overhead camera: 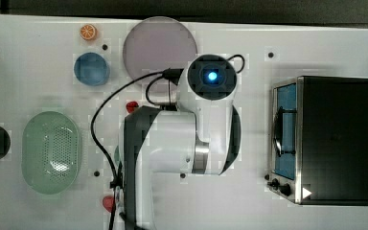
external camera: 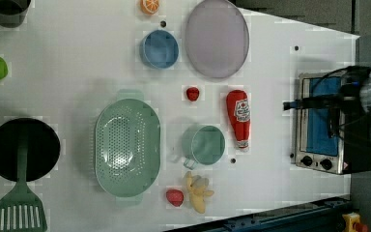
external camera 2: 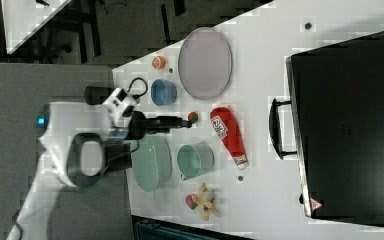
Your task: Pick Ketchup from the table and place it in strainer.
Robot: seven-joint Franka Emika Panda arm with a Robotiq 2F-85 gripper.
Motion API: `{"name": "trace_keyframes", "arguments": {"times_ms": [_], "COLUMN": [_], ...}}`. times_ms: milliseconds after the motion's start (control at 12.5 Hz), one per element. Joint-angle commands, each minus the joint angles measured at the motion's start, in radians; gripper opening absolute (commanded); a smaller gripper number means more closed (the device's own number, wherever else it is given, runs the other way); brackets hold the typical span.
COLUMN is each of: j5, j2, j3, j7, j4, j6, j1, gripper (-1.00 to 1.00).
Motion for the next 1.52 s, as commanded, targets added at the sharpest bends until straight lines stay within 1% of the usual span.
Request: {"name": "trace_keyframes", "arguments": {"times_ms": [80, 400, 560, 640, 1200, 1360, 1440, 1520], "j5": [0.005, -0.008, -0.075, -0.093, -0.093, -0.093, -0.093, -0.093], "j2": [-0.009, 0.068, 0.112, 0.134, 0.274, 0.306, 0.321, 0.331], "j3": [0.012, 0.022, 0.022, 0.022, 0.025, 0.023, 0.021, 0.022], "j7": [-0.183, -0.182, -0.164, -0.156, -0.117, -0.103, -0.093, -0.093], "j4": [-0.07, -0.155, -0.175, -0.183, -0.236, -0.249, -0.25, -0.25], "j6": [0.147, 0.27, 0.327, 0.353, 0.558, 0.587, 0.596, 0.604], "j1": [-0.003, 0.0, 0.002, 0.002, 0.022, 0.022, 0.022, 0.023], "gripper": [1.0, 1.0, 1.0, 1.0, 1.0, 1.0, 0.92, 0.68]}}
